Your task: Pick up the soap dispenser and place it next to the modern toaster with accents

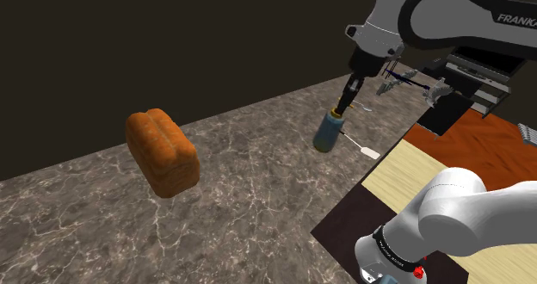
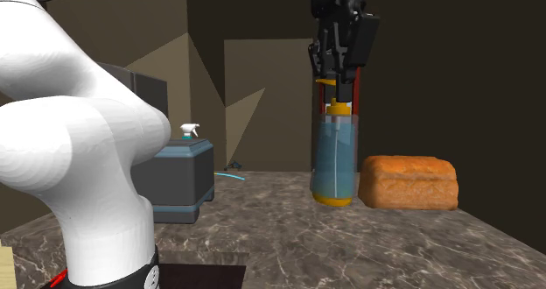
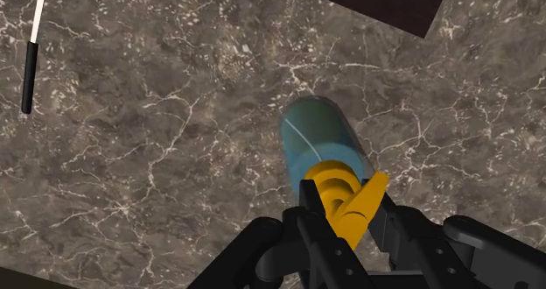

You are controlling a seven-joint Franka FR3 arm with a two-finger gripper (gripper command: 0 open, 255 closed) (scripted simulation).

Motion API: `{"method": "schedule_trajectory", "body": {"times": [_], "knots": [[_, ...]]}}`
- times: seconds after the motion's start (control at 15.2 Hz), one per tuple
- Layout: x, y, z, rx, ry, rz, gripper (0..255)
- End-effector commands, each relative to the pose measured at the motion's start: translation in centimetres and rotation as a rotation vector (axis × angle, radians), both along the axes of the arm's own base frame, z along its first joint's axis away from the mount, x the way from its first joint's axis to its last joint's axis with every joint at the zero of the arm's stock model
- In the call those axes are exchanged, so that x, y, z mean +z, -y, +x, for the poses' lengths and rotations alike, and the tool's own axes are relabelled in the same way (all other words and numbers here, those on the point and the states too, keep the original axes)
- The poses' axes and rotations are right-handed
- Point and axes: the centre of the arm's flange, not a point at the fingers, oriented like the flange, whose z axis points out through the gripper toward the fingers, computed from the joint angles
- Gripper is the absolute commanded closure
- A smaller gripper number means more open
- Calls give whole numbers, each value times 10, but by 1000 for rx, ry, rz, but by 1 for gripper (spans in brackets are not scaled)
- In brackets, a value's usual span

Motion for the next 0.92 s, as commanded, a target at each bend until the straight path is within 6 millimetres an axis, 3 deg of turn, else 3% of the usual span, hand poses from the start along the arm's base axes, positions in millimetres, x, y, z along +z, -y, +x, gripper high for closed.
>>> {"method": "schedule_trajectory", "body": {"times": [0.0, 0.86], "knots": [[11, 0, 0, 0, 0, 0, 255], [80, 0, 0, 0, 0, 0, 255]]}}
